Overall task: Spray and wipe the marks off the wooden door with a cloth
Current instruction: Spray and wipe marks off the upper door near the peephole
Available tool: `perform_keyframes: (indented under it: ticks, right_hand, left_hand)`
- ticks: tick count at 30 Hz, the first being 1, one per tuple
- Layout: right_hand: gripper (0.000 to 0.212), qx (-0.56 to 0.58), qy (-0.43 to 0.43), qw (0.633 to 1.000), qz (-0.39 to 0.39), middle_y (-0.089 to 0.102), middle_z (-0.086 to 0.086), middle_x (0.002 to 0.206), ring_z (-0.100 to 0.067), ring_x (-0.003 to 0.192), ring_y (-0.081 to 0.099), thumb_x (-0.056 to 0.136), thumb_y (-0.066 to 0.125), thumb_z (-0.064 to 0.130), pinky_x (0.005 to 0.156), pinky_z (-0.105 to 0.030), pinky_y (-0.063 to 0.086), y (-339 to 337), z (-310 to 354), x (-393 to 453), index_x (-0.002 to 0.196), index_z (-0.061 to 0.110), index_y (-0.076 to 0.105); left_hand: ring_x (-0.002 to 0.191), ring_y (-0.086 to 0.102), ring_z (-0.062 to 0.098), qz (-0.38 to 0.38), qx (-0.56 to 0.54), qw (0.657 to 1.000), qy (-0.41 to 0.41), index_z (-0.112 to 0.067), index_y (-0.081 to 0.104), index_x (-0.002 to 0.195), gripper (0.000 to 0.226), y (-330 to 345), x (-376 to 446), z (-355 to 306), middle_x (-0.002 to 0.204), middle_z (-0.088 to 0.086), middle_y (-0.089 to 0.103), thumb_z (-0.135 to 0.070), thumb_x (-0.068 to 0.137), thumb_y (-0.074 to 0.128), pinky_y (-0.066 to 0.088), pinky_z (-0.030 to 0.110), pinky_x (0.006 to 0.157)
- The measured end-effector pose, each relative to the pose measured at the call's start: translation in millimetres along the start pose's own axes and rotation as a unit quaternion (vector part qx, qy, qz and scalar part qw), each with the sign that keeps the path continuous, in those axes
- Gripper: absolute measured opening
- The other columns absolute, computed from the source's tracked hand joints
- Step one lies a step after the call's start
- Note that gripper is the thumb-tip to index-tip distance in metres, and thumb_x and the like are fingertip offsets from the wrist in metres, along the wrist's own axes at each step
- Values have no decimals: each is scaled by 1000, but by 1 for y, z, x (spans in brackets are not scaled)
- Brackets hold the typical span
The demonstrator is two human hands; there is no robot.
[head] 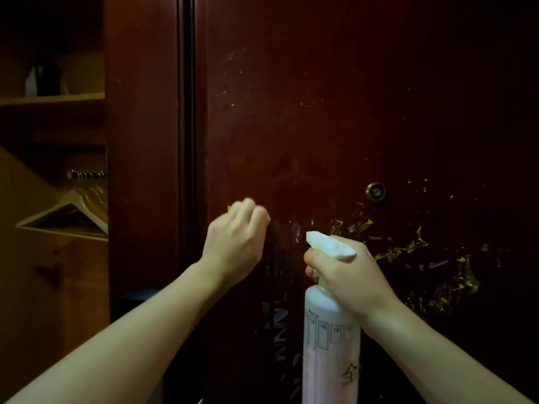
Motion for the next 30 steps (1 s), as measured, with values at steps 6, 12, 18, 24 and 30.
perform_keyframes:
  ticks: [6,12,18,24,30]
  right_hand:
    - [24,-2,-19,1000,-16,49,-9,61,-20,56,41,81,59,12,56,-39,36,-19,-4,4,79,-11,52]
    - [29,34,-6,999,-28,57,-7,61,-19,56,48,73,61,25,57,-39,40,-34,5,9,69,-3,52]
    - [28,82,-61,992,-77,65,-8,67,-21,63,57,67,63,27,63,-39,46,-43,58,48,75,1,63]
    - [10,100,-89,986,-104,57,1,56,-13,48,53,77,59,17,50,-26,45,-61,115,90,67,14,57]
    - [4,168,-58,980,-89,62,1,68,-12,60,61,82,63,14,57,-29,51,-66,111,96,79,14,60]
  left_hand:
    - [61,48,23,-50,-25,997,-53,-10,51,81,12,12,23,-25,74,6,50,-8,87,61,28,29,45]
    - [55,44,21,45,-41,994,85,-9,55,73,17,21,-10,-52,69,4,49,-5,76,71,32,31,42]
    - [69,54,24,39,-80,995,-56,-7,52,89,15,-3,28,-20,84,5,53,-18,96,47,38,32,43]
    - [74,52,20,39,-95,984,-144,-11,47,95,17,-9,43,-6,91,0,53,-25,101,39,47,41,57]
    - [70,50,19,21,-91,973,-210,-15,41,91,18,-11,61,15,88,-1,51,-28,101,38,32,35,56]
Point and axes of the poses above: each hand's wrist, its own x-axis towards the middle knuckle, its own y-axis out of the palm, z = x × y, the point moved 4 cm from there along x, towards the middle knuckle
